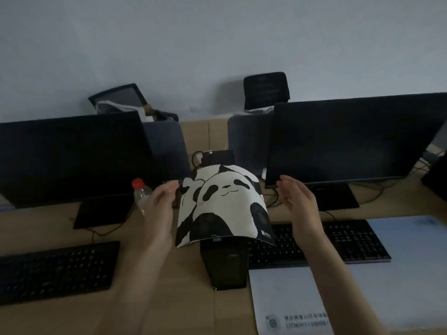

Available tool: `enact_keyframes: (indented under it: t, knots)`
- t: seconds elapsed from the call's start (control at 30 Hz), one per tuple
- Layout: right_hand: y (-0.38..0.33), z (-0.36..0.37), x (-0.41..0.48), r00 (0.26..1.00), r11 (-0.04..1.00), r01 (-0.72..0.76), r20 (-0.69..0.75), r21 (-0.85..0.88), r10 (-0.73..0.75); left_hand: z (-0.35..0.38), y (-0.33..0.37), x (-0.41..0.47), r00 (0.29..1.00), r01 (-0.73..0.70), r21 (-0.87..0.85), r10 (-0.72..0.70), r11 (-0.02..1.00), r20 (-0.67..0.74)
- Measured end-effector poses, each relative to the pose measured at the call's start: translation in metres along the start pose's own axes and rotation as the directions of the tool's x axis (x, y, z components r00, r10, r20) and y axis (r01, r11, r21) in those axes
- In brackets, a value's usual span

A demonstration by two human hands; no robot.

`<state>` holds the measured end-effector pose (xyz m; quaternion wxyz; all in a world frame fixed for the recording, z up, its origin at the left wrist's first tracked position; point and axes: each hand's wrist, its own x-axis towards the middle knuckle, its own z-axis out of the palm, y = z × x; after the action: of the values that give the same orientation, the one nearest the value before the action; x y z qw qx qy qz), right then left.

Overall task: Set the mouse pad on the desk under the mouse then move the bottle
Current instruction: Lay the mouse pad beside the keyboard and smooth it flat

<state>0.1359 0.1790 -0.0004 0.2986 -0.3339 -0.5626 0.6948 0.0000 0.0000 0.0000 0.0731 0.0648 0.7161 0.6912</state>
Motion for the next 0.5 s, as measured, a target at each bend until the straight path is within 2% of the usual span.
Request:
enact_keyframes:
  t: [0.13, 0.23, 0.37, 0.5]
  knots:
    - [0.023, 0.010, 0.030, 0.993, 0.986, -0.117, -0.006, -0.122, 0.117, 0.008, -0.024, 0.025, 0.978, 0.209, -0.012, -0.209, 0.978, 0.022]
    - [0.042, 0.016, 0.041, 0.979, 0.970, -0.197, 0.032, -0.142, 0.203, 0.008, -0.042, 0.041, 0.938, 0.345, -0.012, -0.344, 0.939, 0.052]
    - [0.057, 0.017, 0.048, 0.969, 0.959, -0.231, 0.047, -0.167, 0.242, 0.006, -0.056, 0.052, 0.899, 0.430, 0.003, -0.428, 0.903, 0.088]
    - [0.062, 0.017, 0.053, 0.943, 0.935, -0.324, 0.031, -0.147, 0.332, 0.008, -0.056, 0.053, 0.851, 0.520, -0.066, -0.510, 0.851, 0.125]
